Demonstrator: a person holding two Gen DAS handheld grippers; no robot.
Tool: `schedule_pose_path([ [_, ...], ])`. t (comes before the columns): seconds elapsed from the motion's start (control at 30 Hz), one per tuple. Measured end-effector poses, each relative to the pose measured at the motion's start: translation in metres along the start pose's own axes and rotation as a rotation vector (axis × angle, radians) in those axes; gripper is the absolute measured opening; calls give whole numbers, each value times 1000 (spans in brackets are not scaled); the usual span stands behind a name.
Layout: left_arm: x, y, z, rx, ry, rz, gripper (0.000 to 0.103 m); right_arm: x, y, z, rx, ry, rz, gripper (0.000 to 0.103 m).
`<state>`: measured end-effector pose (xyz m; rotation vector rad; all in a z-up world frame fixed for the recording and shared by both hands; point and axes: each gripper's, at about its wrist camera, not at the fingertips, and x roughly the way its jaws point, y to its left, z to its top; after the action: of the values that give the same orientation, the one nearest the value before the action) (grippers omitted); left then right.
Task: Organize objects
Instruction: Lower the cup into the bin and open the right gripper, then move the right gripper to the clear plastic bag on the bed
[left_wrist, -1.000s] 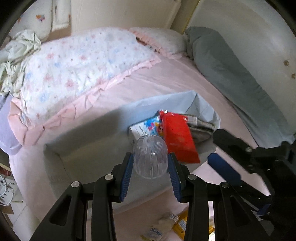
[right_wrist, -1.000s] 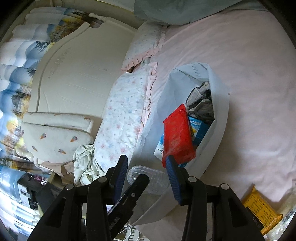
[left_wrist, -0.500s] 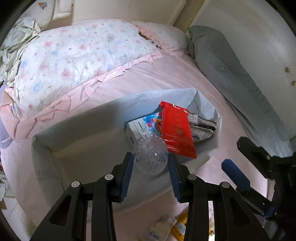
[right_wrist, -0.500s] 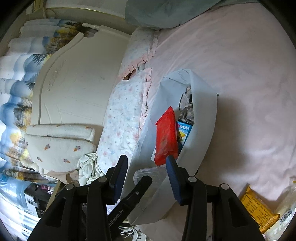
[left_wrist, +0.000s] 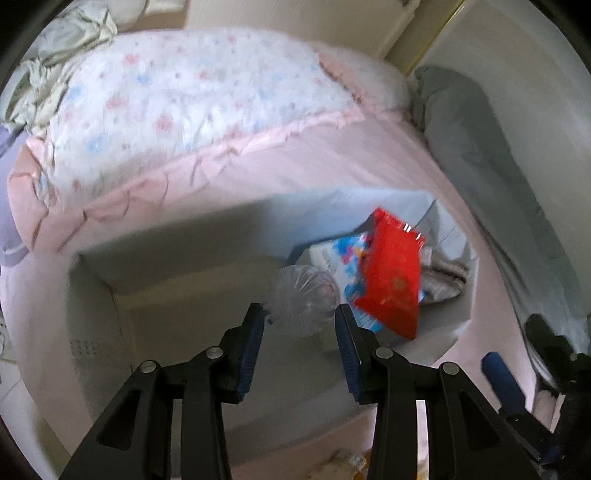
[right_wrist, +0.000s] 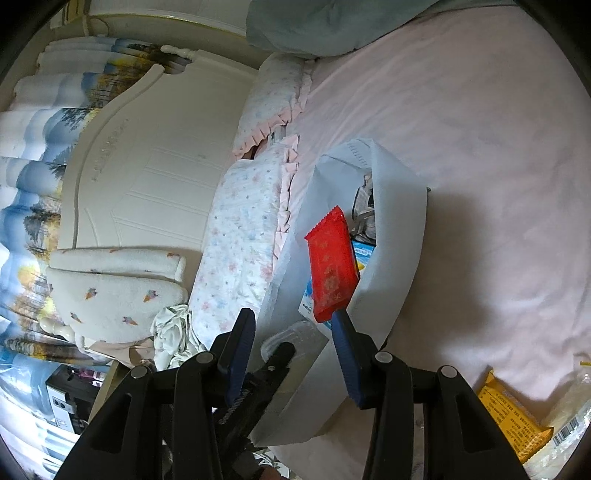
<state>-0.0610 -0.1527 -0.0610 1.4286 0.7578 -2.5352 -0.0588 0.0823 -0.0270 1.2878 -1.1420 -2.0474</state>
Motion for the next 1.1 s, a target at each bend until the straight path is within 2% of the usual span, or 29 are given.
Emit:
schedule_pose_path([
  [0.13,5,-9,-4,37,24,39,42,6,4,-2,-17,24,-7,43],
  [0.27,-6,-22,-7,109,-11,52,42,16,14,-7,-63,46,-41,43],
  [0.37,-17,-37,-10,202,-41,81,42,21,23,-11,-109,54,-75,43],
  [0.47,-28,-48,-12,266,-77,99,42,23,32,-16,-166,51,-125,43],
  [0.6,-42,-58,-14,312,-124,99,42,21,42,-22,-268,36,-234,43],
  [0.7,-45,-67,-19,361,-135,105,42,18,43,-25,-290,30,-252,43],
  [0.87,-42,-85,-29,422,-101,54,42,8,37,-25,-287,24,-296,43],
  [1.0,-37,-96,-38,433,-7,-7,42,-7,28,-25,-265,39,-336,43],
  [1.1,-35,-108,-48,447,59,-73,43,-31,15,-25,-207,29,-320,43],
])
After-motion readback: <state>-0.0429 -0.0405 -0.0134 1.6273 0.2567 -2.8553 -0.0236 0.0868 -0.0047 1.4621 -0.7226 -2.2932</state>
